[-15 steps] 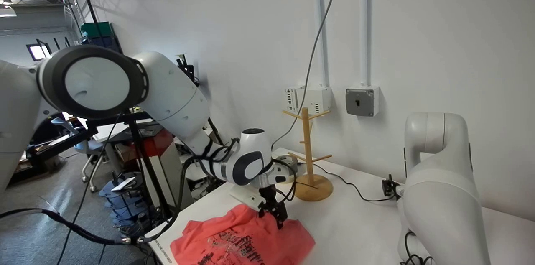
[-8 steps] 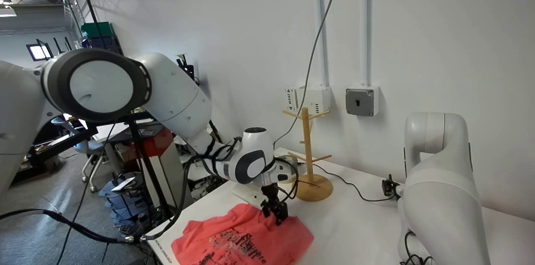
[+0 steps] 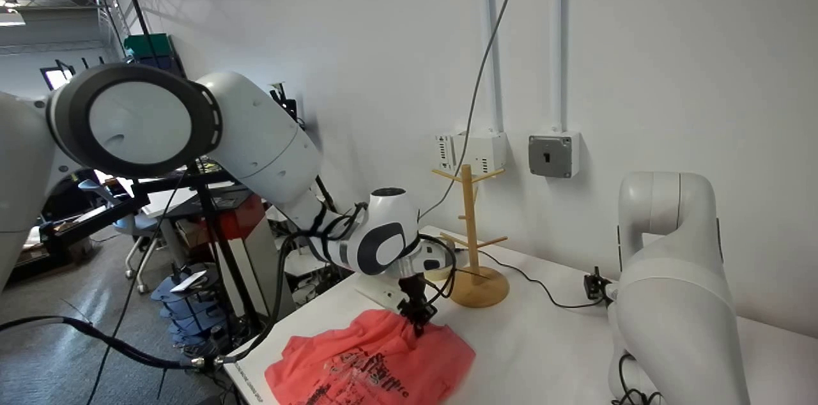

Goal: Pick up the orange sweater and put it back down

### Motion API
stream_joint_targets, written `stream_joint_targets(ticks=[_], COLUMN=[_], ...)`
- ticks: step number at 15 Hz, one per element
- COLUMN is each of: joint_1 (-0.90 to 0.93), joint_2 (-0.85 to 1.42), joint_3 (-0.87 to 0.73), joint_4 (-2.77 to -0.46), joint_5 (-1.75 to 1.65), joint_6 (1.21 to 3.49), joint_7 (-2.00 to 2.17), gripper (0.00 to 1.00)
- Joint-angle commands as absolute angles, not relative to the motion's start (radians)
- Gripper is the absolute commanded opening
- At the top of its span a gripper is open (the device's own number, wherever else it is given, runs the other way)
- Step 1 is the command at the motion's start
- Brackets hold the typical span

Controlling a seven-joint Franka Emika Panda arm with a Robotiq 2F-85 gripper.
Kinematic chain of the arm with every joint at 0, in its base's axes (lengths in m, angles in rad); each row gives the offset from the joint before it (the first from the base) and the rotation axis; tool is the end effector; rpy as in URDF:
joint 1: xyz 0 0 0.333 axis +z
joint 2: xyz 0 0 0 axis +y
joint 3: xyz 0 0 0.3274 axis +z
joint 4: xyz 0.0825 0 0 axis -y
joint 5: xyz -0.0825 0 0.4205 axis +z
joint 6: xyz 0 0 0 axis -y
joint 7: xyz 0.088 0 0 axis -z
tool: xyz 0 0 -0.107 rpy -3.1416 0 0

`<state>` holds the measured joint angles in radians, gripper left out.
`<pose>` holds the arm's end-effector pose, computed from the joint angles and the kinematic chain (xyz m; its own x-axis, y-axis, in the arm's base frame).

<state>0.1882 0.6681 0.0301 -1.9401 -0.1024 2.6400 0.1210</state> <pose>0.6279 0.1419 0.1148 0.9832 0.1790 0.0352 0.1780 -0.9836 0.0294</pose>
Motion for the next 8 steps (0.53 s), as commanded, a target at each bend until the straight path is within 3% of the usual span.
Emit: stream_joint_targets(ticks=[1,8], joint_1=[0.175,0.176], joint_2=[0.527,0.230], joint_3=[0.043,0.047], joint_4=[-2.053,-2.229], joint_5=[-0.078,-0.097], joint_6=[2.597,2.502], joint_7=[0.114,0.119], gripper=[0.00,0.00])
